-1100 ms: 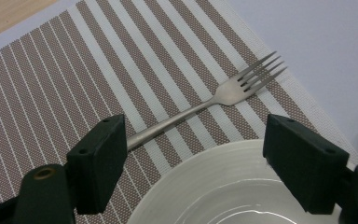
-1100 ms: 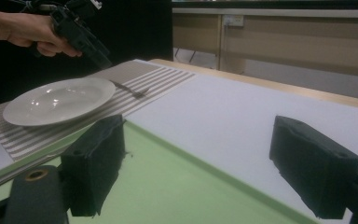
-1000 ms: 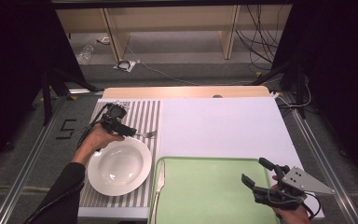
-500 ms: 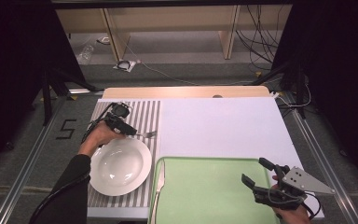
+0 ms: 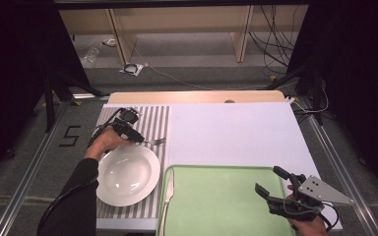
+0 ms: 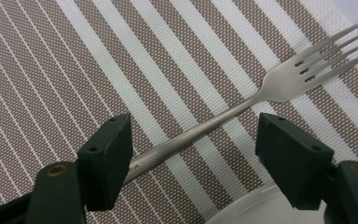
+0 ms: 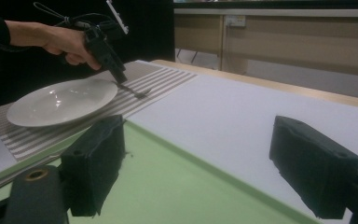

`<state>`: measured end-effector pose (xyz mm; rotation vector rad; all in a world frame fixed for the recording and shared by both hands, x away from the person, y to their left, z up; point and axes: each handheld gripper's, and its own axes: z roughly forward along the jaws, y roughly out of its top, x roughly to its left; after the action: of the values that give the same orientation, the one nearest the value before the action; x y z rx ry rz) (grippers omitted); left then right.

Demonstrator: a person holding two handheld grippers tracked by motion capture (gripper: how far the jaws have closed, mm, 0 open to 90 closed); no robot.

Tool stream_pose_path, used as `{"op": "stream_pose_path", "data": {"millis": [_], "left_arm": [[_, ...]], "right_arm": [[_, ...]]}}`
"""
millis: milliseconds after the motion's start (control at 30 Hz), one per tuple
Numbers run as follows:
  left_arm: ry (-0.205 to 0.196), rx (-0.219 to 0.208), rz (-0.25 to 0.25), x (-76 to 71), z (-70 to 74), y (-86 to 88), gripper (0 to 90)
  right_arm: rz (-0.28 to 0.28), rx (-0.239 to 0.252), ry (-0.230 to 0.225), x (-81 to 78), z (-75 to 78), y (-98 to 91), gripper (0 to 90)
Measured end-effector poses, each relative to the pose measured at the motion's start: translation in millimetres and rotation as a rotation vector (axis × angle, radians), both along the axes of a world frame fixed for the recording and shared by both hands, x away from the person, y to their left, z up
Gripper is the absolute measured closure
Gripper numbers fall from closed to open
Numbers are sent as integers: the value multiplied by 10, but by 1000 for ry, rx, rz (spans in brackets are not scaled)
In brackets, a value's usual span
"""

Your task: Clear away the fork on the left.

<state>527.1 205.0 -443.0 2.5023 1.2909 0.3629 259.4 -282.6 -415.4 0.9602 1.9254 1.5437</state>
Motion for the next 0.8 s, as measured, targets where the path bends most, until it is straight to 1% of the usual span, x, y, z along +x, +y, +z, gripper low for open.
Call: {"op": "stream_pose_path", "data": {"millis": [33,100,133,200,300,400,433,500,667,733,800], "left_arm": [[3,0,2,9,-3,4,287],[3,-21,14,21,-11,15,306],[5,-25,13,26,-26,13,315],[18,-4,6,38,-58,2,328],[24,-7,10,58,-98,0,353],[44,11,-5,73,-134,-12,378],[46,11,-5,80,-139,-12,386],[50,-2,4,94,-141,-11,408],[77,23,-16,118,-158,-16,449],[76,21,-23,122,-173,-23,469],[85,13,-29,125,-176,-27,477]], "right_arm": [[0,0,1,0,0,0,191],[1,1,1,0,-1,0,191],[2,-1,0,-1,-1,0,191],[2,-3,0,-2,1,0,191],[1,3,1,-3,1,0,191],[1,5,1,-2,3,-5,191],[1,5,1,0,2,-6,191],[1,4,1,1,1,-9,191],[4,5,1,-3,6,-10,191],[4,6,2,-3,8,-14,190],[3,8,3,-6,10,-17,191]]}}
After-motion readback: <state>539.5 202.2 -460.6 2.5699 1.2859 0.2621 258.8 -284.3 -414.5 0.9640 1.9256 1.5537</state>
